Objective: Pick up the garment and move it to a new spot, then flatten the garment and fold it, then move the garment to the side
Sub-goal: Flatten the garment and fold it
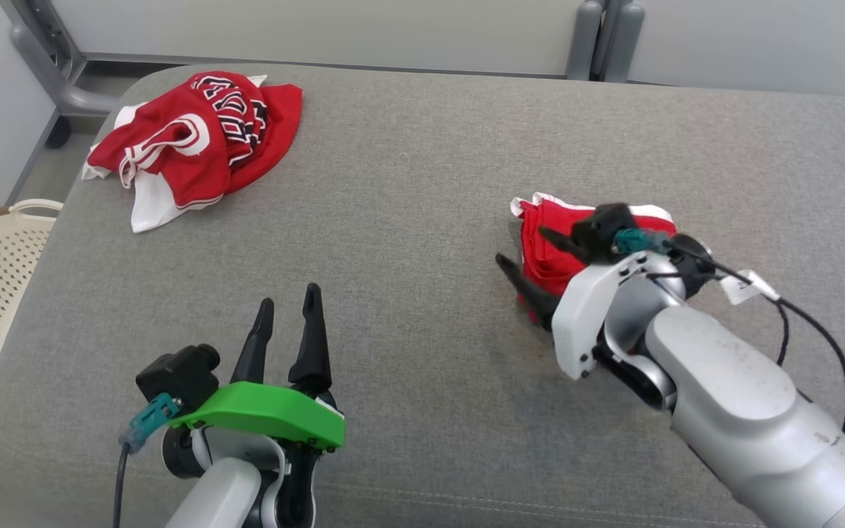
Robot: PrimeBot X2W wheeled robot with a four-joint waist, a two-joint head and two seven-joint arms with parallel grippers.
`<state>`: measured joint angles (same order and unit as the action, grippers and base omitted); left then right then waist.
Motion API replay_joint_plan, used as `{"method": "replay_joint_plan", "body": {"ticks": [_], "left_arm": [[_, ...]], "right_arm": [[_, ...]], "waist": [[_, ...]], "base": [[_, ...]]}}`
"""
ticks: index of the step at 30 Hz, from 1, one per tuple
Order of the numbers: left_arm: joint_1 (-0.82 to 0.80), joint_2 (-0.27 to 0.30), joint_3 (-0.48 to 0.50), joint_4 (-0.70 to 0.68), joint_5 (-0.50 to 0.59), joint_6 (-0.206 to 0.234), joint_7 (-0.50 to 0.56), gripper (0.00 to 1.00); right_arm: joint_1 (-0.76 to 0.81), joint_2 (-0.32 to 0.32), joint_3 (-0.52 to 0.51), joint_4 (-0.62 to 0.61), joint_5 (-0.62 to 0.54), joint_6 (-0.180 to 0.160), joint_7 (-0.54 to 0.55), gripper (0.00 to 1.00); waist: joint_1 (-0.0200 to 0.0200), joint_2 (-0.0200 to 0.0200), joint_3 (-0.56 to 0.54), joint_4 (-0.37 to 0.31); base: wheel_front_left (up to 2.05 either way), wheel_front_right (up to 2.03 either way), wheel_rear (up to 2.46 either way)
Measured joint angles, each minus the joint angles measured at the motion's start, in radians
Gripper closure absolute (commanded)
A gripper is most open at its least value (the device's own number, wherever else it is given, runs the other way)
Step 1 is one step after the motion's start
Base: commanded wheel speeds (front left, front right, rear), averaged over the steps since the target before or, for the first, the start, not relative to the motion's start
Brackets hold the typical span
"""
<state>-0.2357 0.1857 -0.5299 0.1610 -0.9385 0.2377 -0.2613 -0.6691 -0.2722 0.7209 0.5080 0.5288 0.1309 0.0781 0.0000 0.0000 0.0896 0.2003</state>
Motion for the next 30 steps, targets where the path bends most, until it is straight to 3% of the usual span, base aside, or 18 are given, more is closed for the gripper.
{"method": "replay_joint_plan", "body": {"ticks": [11,12,13,15,16,23,30], "left_arm": [[0.013,0.014,-0.007,-0.028,0.004,0.013,0.004,0.00],[0.014,0.015,-0.008,-0.029,0.004,0.013,0.004,0.00],[0.014,0.015,-0.009,-0.031,0.004,0.013,0.004,0.00],[0.014,0.015,-0.012,-0.032,0.007,0.013,0.005,0.00],[0.014,0.014,-0.014,-0.033,0.007,0.013,0.005,0.00],[-0.003,0.010,-0.018,-0.030,0.008,0.011,0.008,0.00],[-0.006,0.009,-0.010,-0.022,0.008,0.009,0.008,0.00]], "right_arm": [[0.048,-0.081,-0.290,-0.069,-0.051,0.000,-0.053,0.00],[0.061,-0.083,-0.311,-0.067,-0.060,0.000,-0.053,0.04],[0.072,-0.084,-0.326,-0.065,-0.071,0.000,-0.054,0.53],[0.095,-0.081,-0.355,-0.055,-0.089,0.000,-0.054,0.80],[0.105,-0.076,-0.366,-0.046,-0.091,0.000,-0.053,1.00],[0.138,-0.031,-0.381,0.065,-0.112,0.000,-0.073,1.00],[0.140,0.015,-0.279,0.133,-0.123,0.000,-0.094,1.00]], "waist": [[0.0000,0.0000,-0.003,-0.031],[0.0000,0.0000,-0.001,-0.032],[0.0000,0.0000,0.002,-0.033],[0.0000,0.0000,0.009,-0.032],[0.0000,0.0000,0.013,-0.031],[0.0000,0.0000,0.036,-0.004],[0.0000,0.0000,0.051,0.029]], "base": [[0.00,0.00,0.00],[0.00,0.00,0.00],[0.00,0.00,0.00],[0.00,0.00,0.00],[0.00,0.00,0.00],[0.00,0.00,0.00],[0.00,0.00,0.00]]}}
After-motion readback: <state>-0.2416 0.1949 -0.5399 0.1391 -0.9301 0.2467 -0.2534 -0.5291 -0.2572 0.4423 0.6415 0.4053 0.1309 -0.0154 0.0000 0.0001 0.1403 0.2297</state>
